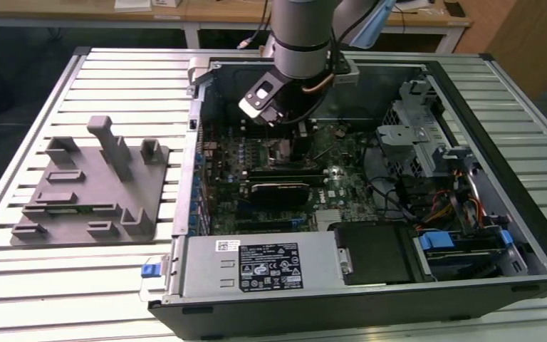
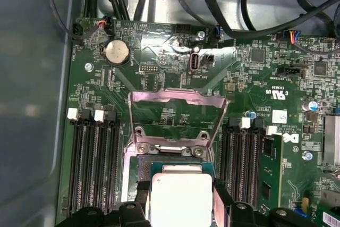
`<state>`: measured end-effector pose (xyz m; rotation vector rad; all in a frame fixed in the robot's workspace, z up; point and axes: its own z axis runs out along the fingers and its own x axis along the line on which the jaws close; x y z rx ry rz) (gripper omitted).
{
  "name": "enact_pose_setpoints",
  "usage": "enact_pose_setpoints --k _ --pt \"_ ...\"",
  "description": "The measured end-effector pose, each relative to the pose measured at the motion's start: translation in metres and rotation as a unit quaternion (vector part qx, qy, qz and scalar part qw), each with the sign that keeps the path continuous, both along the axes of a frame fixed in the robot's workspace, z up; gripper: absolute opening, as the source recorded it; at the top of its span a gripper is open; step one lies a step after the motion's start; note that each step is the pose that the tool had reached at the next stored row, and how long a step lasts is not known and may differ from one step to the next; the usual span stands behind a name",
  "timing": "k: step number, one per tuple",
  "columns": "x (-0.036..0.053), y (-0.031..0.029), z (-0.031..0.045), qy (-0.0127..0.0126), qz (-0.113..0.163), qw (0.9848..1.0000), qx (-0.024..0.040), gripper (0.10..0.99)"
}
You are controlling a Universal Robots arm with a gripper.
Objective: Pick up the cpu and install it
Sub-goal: 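Place the cpu into insertion slot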
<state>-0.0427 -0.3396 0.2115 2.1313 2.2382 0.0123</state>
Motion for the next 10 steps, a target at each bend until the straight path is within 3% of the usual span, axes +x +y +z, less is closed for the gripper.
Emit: enact_pose_setpoints --k 10 --pt "-0.0019 0.0038 -0.0072 0.0000 -0.003 1.0000 -0.0006 0.545"
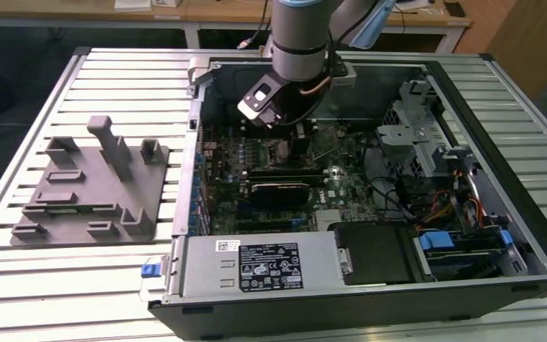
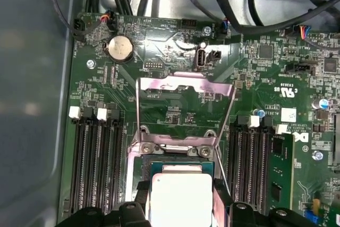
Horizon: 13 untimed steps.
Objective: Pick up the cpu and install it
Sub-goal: 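Place the cpu into insertion slot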
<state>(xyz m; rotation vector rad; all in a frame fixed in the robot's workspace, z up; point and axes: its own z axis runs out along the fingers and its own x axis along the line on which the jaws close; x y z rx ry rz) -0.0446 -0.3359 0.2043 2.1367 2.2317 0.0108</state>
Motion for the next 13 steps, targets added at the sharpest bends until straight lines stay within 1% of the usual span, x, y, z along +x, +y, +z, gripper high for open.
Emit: enact_pose_setpoints --k 4,9,13 --pt "-0.0016 0.0002 -0.0028 0.0000 -0.004 1.0000 -0.0001 0.545" --pt "-0.0017 0.0005 -0.0057 0.0000 -0.029 0.9996 0.0000 0.545" --pt "-0.0017 0.0019 -0.0081 0.0000 -0.031 0.9995 0.0000 0.545"
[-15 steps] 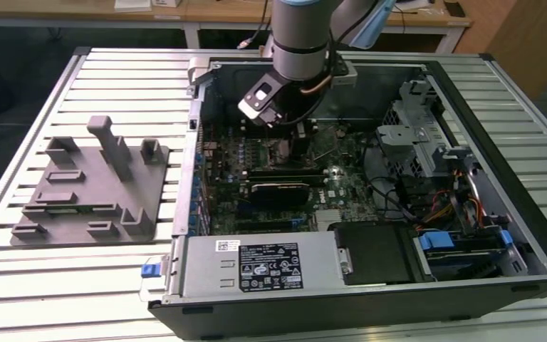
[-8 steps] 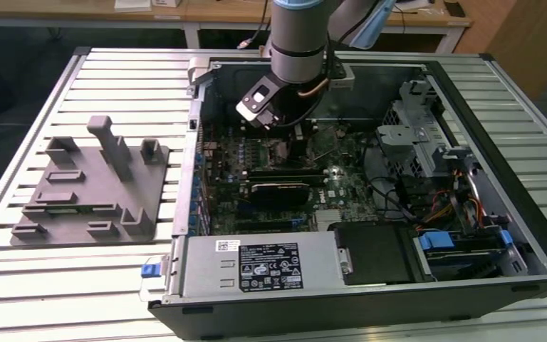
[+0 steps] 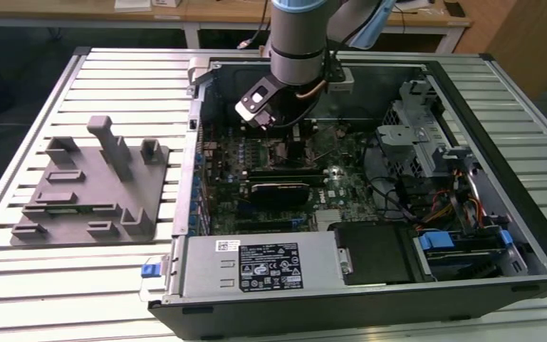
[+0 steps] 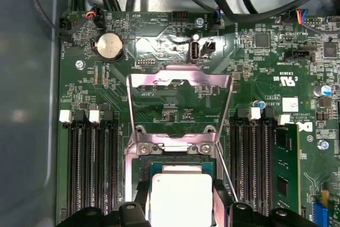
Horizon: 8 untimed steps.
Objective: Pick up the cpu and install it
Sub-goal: 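Place the cpu into insertion slot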
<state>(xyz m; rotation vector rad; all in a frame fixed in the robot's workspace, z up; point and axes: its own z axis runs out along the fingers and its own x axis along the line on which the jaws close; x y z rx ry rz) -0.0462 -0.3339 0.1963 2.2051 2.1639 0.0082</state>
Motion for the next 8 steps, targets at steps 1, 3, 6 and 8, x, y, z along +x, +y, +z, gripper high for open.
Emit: enact_pose_setpoints --k 1,3,6,8 --pt "0.0000 0.0005 -0.0006 0.0001 0.001 1.0000 -0.0001 0.545" --pt "0.0000 0.0011 -0.0017 0.0000 0.009 1.0000 0.0000 0.545" --pt "0.0000 0.0011 -0.0029 0.0000 0.010 0.9999 0.0000 0.545" --pt "-0.0001 0.0010 -0.0040 0.0001 0.010 0.9999 -0.0002 0.545"
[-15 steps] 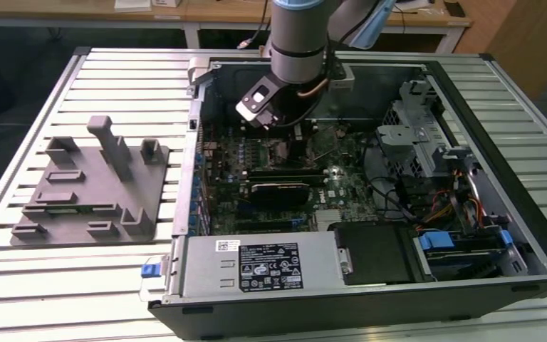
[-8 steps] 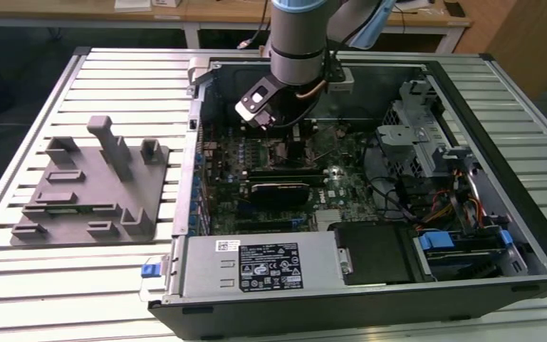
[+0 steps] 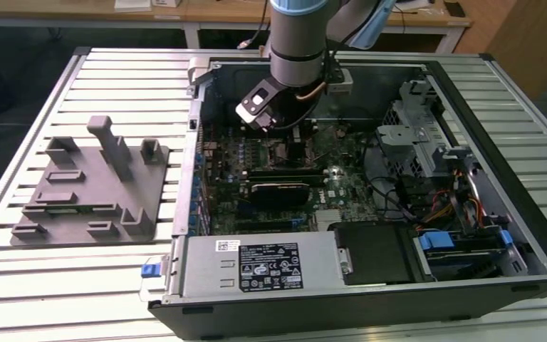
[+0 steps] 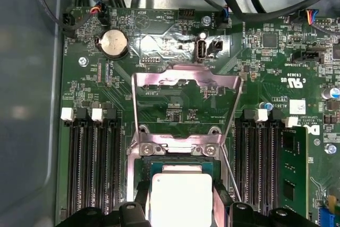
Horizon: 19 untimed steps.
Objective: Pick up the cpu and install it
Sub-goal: 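Place the cpu into insertion slot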
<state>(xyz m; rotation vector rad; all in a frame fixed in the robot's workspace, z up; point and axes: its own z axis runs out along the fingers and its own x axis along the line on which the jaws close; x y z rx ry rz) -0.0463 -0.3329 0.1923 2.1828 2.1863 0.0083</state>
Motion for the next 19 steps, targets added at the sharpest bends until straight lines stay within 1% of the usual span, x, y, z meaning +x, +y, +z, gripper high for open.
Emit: enact_pose_setpoints --k 7,11,19 --pt "0.0000 0.0000 -0.0010 -0.0001 0.000 1.0000 0.0001 0.545" --pt "0.0000 0.0001 -0.0011 -0.0002 0.008 1.0000 0.0021 0.545" --pt "0.0000 0.0000 -0.0023 0.0000 0.008 1.0000 0.0022 0.545"
